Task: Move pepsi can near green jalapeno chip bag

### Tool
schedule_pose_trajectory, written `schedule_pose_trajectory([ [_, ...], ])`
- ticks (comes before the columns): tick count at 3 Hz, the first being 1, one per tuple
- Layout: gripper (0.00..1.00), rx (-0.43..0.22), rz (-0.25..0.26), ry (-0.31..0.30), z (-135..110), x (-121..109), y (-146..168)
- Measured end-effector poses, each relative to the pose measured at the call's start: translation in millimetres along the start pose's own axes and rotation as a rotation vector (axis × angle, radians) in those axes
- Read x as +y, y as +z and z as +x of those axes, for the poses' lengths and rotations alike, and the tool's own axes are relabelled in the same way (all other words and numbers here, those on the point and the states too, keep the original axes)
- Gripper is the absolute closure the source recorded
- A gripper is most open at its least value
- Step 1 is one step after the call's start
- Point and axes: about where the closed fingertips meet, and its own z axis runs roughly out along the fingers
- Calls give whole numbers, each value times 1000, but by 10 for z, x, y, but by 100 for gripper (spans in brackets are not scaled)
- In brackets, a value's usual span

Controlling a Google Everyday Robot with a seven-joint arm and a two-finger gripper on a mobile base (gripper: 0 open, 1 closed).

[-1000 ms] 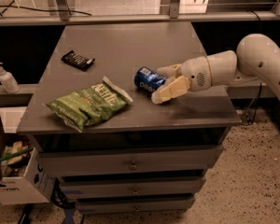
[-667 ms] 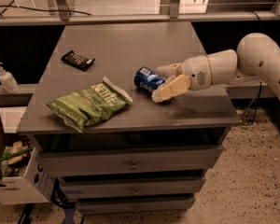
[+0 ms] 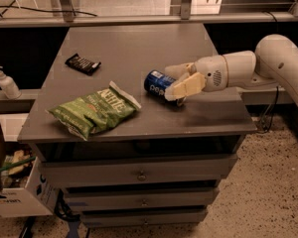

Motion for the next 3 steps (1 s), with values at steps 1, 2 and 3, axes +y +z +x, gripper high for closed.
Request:
schedule_pose_trajectory([
  [1, 0, -17, -10, 7, -54, 73, -44],
  [2, 0, -15, 18, -16, -98, 110, -97],
  [3, 0, 0, 97, -91, -174, -35, -194],
])
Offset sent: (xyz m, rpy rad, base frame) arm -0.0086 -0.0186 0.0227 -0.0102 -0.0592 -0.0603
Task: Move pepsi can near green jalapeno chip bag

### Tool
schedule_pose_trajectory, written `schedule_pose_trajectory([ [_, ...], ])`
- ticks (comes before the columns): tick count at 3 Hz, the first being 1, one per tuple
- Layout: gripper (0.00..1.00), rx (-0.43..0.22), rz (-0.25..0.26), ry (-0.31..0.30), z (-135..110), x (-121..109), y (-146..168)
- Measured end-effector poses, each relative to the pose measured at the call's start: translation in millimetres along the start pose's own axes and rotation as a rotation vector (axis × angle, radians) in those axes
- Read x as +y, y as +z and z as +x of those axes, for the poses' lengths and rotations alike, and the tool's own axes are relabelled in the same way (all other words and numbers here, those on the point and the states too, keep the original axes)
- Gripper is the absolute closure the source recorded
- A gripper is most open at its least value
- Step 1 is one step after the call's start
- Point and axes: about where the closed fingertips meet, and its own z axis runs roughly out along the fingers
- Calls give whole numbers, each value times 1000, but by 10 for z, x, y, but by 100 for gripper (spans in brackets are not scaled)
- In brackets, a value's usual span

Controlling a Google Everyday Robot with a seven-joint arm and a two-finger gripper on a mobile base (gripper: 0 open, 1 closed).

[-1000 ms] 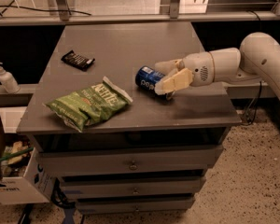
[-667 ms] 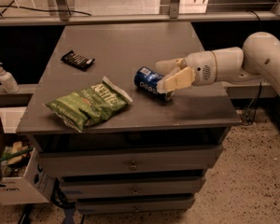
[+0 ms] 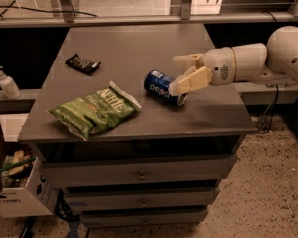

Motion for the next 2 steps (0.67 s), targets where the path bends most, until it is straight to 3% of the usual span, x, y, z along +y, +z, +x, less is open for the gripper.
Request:
schedule_pose_trajectory([
  [2, 0, -20, 149, -201, -183, -589, -439],
])
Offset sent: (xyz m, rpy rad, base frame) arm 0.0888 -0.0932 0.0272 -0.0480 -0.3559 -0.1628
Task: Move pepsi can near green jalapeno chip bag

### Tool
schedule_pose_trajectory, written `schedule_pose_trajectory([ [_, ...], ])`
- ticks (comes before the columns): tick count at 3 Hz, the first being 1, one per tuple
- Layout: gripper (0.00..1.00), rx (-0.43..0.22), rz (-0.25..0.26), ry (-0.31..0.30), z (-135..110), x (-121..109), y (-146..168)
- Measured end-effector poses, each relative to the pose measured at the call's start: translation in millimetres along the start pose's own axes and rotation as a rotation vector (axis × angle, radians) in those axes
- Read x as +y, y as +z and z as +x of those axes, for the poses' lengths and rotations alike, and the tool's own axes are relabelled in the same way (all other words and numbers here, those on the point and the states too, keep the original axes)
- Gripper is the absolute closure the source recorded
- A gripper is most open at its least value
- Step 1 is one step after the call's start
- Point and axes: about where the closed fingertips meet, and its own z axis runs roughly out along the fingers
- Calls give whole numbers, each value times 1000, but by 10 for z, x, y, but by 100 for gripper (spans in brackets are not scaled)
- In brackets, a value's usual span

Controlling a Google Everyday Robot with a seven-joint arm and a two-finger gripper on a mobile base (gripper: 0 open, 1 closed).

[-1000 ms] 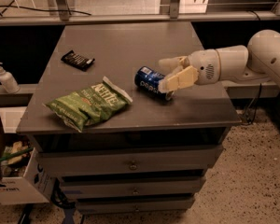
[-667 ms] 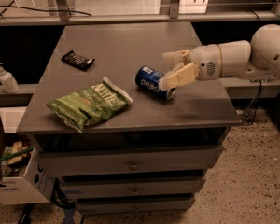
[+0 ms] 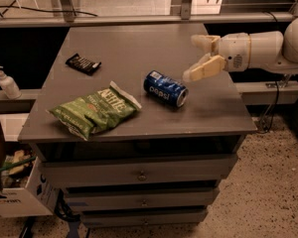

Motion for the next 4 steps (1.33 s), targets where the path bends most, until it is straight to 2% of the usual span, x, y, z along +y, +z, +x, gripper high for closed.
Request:
schedule_pose_trajectory([
  [1, 0, -31, 40, -50, -46, -247, -315],
  [2, 0, -31, 40, -50, -46, -247, -314],
  [3, 0, 6, 14, -97, -44, -220, -294],
  [4, 0, 36, -9, -138, -63, -152, -409],
])
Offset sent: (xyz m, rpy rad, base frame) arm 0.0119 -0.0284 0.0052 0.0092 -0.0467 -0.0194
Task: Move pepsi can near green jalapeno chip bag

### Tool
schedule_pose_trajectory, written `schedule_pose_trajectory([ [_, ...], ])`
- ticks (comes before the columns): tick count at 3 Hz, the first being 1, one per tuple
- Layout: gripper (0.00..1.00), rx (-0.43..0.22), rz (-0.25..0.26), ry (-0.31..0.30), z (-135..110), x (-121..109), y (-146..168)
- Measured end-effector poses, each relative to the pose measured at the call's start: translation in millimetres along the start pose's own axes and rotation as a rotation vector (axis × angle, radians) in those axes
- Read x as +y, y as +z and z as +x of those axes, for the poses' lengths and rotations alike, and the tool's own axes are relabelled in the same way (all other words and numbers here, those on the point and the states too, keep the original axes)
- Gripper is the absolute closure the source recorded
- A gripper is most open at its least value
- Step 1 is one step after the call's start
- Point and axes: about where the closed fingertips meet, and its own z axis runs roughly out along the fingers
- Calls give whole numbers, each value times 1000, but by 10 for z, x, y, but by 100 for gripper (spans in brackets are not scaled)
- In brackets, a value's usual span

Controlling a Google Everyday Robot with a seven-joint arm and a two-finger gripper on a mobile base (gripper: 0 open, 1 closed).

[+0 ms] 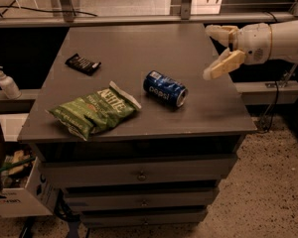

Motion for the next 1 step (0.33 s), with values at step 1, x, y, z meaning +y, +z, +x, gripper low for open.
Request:
schedule_pose_trajectory([
  [1, 0, 0, -5, 0, 0, 10, 7],
])
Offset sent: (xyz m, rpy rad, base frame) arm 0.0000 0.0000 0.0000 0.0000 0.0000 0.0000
